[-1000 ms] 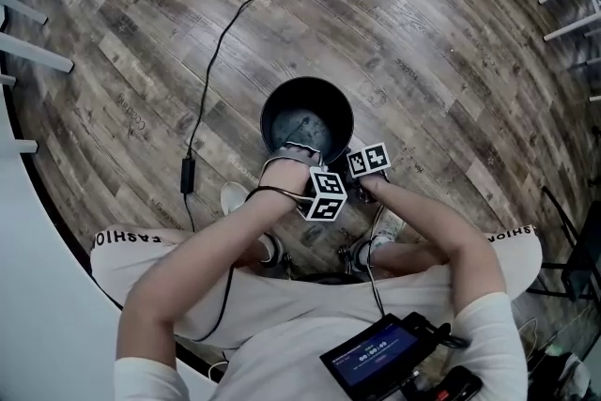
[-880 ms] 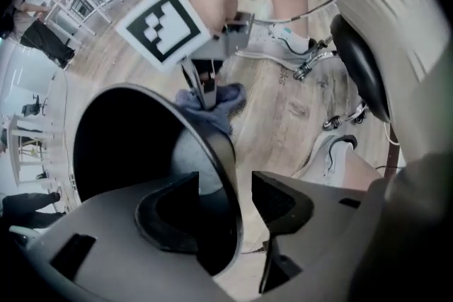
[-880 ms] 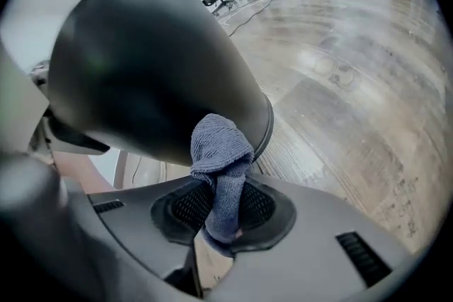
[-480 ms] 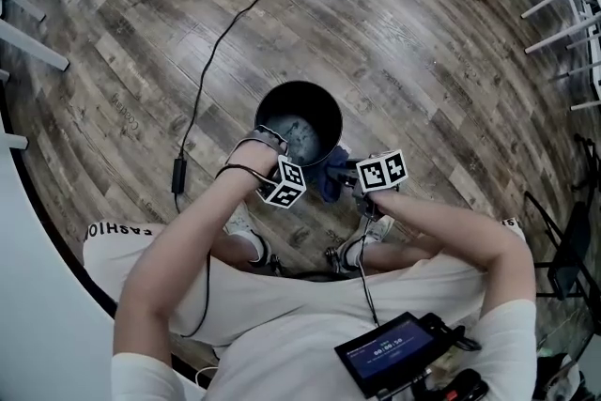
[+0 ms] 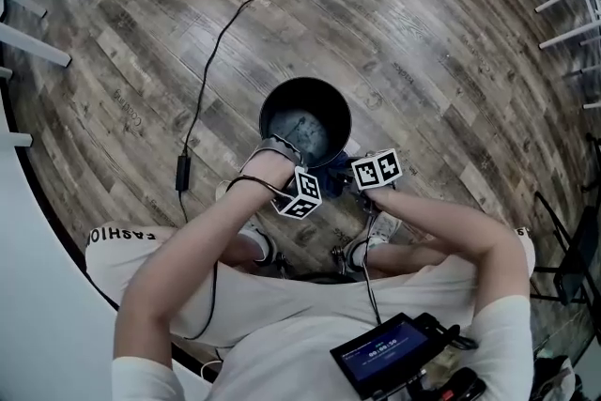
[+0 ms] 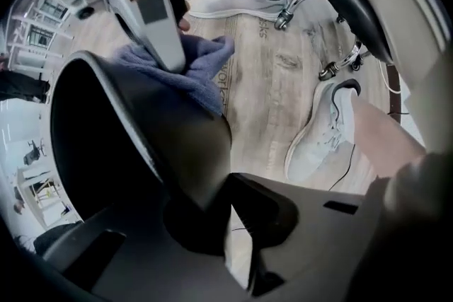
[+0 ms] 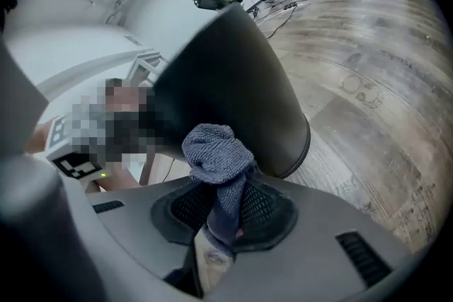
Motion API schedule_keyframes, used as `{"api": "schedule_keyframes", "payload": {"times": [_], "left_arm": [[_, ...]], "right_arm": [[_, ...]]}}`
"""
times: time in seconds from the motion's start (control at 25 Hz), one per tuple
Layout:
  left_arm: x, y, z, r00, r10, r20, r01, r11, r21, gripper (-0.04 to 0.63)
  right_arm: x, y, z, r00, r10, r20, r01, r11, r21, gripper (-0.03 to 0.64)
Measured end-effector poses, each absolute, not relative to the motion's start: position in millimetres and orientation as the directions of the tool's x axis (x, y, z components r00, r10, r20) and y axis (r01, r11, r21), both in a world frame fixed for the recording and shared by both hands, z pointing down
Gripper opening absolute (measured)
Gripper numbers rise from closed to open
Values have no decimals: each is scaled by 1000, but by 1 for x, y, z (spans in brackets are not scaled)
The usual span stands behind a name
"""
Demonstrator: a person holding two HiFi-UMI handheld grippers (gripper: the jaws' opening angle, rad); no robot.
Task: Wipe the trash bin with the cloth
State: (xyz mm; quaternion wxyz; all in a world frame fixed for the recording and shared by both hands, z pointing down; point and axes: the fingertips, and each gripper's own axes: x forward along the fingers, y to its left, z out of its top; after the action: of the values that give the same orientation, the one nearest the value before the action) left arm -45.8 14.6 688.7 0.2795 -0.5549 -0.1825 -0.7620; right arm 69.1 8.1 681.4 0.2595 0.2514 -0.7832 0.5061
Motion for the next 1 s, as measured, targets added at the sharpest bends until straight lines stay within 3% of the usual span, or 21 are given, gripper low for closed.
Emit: {"api": "schedule_keyframes", "payload": {"times": [0.48, 0.76, 0.88, 1.0], "left_arm": [[-12, 18, 691, -186, -140, 973, 465, -885, -38, 34], [-8, 25, 691, -144, -104, 984, 442, -896, -30, 40], [-18, 32, 688, -158, -65, 985, 468, -884, 16, 156], [-26, 33, 689, -160, -77, 984, 497, -868, 13, 195]], "right_arm": [[72, 4, 825, -656, -96, 748, -735, 306, -605, 77], [83, 13, 814, -603, -45, 797, -779, 249, -575, 77], [90, 22, 778, -611, -22, 791, -769, 254, -587, 77], [95, 33, 728, -638, -24, 770, -745, 274, -608, 77]]}}
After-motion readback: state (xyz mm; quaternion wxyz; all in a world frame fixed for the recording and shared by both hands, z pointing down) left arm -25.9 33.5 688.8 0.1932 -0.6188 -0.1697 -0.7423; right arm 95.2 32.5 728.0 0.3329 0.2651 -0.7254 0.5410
